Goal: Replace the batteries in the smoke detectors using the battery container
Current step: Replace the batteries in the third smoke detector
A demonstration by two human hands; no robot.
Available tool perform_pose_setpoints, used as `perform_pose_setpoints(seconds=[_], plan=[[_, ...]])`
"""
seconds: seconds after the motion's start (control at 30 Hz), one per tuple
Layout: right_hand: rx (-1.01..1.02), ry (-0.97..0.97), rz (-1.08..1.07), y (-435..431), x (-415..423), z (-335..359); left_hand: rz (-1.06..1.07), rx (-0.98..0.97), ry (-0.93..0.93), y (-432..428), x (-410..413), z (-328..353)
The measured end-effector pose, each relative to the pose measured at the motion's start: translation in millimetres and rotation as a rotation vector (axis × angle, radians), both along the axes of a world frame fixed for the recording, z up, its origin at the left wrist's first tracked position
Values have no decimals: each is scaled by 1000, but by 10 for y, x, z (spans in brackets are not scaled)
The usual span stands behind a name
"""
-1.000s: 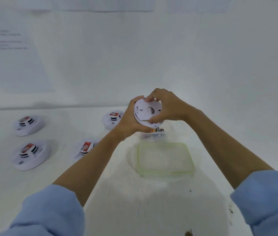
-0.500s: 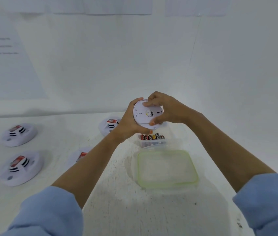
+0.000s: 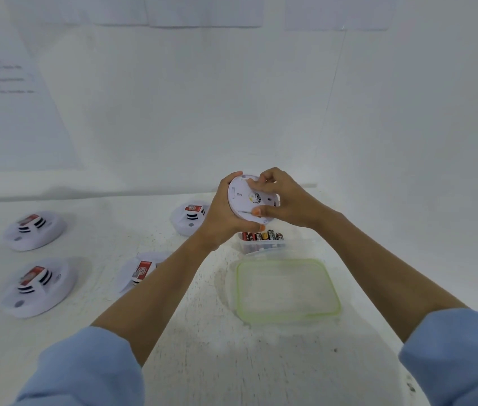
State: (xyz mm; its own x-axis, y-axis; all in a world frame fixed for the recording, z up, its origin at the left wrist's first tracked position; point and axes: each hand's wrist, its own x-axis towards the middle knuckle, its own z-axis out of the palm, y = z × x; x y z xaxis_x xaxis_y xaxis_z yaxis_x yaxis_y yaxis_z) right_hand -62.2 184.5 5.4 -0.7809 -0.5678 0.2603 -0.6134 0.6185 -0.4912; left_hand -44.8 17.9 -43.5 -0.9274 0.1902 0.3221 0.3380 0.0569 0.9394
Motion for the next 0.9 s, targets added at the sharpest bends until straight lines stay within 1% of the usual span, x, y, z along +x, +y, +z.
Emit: perform_pose_setpoints(seconds=[0.17,0.33,0.43,0.57,0.67,0.8,0.9], plan=[[-48,-30,1,-23,-10,-23,31,-2,16,-5,29,15],[-169,-53,-1,-33,35,46,74,-74,62,4,90,141],[-216,-84,-31,-39,97,53,112,-158,97,-4,140,199],[-271,-231,-38,-152,265,76,204,-307,130,-38,289,280],[-317,-248,6,-299,432,52,233,-259,140,-92,451,271],[-568,-333,-12,-520,632,-24,315,-302,190,-206,665,313],[-721,-420,-66,-722,698,-86,287,-320,195,-413,737,285]])
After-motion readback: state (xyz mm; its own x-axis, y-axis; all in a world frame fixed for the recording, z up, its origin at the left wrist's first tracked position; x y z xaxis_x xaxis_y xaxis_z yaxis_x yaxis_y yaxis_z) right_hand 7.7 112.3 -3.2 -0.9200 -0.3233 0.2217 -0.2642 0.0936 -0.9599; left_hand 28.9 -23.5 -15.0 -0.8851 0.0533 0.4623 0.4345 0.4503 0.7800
